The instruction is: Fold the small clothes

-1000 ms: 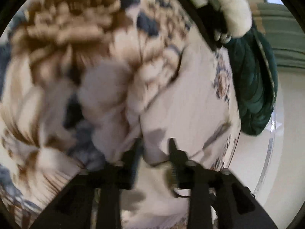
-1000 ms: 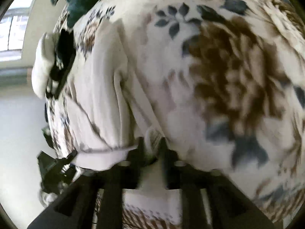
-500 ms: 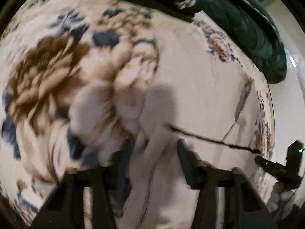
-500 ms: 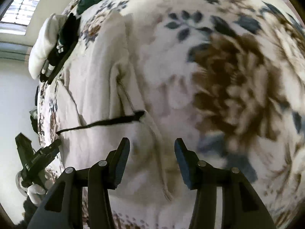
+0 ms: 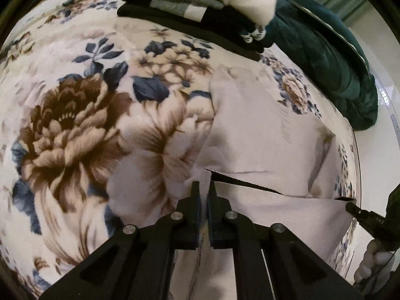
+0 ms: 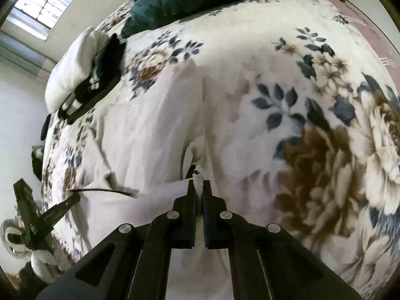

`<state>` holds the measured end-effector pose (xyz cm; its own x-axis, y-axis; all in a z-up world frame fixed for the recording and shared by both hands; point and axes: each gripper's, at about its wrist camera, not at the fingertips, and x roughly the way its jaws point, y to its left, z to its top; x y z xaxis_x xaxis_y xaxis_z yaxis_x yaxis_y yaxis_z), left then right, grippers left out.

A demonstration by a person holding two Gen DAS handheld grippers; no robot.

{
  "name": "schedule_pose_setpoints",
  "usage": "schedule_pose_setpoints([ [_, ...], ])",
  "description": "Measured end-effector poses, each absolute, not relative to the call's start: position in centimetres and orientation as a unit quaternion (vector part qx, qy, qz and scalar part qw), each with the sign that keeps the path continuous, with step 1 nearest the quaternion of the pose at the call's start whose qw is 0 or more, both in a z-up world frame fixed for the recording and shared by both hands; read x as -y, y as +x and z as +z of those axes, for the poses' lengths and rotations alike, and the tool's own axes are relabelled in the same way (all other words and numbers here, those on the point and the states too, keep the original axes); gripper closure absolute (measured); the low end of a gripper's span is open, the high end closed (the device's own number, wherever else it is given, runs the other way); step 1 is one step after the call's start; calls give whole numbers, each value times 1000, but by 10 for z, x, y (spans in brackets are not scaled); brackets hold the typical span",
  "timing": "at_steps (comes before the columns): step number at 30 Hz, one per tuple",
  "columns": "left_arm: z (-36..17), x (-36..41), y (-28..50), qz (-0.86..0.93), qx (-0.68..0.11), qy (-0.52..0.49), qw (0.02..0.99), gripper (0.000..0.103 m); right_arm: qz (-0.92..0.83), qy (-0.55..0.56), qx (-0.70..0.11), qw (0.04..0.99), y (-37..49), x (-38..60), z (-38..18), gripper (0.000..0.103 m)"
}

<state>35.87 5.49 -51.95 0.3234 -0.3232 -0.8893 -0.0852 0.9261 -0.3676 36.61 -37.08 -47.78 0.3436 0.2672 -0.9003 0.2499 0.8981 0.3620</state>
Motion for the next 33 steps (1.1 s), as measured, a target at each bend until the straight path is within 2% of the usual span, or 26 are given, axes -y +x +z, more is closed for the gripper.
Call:
schedule_pose_setpoints([
  [5,-522,-51,367,-81,-584,-187,786,100,-19,220,-588,778,370,375,-497,99],
  [7,-492,-53,365,-107,-555,-215,796,100,-10,249,-572,781,367,376,-492,99],
  [10,-462,-46,364,-126,-534,-191,814,100,-4,234,-550,802,362,369,-466,99],
  [13,-474,-47,373,-117,-551,-184,805,99,-11,225,-549,805,361,366,-463,99],
  [17,-517,-56,389,-102,-616,-191,758,91,-26,233,-596,768,375,368,-497,97],
  [19,-518,-70,380,-101,-614,-217,752,87,-33,254,-608,752,372,373,-505,81],
  [20,-516,-75,373,-104,-611,-223,752,76,-36,272,-600,752,364,381,-502,67],
  [21,-513,-80,365,-103,-608,-226,754,72,-36,282,-597,750,357,384,-501,57],
  [22,-509,-85,354,-100,-604,-231,756,65,-34,292,-595,748,349,389,-499,56],
  [23,-507,-90,343,-98,-604,-240,754,60,-25,306,-593,744,338,392,-498,56],
  [24,-507,-93,334,-95,-608,-248,748,59,-16,319,-598,735,326,394,-500,56],
  [30,-534,-82,301,-86,-642,-269,713,59,11,428,-615,662,283,393,-540,56],
  [31,-536,-81,301,-87,-642,-266,714,59,20,443,-612,655,281,390,-544,61],
  [32,-539,-75,301,-85,-644,-245,720,59,27,450,-607,654,280,385,-545,72],
  [33,-541,-71,302,-84,-646,-231,723,59,20,435,-609,663,280,380,-544,97],
])
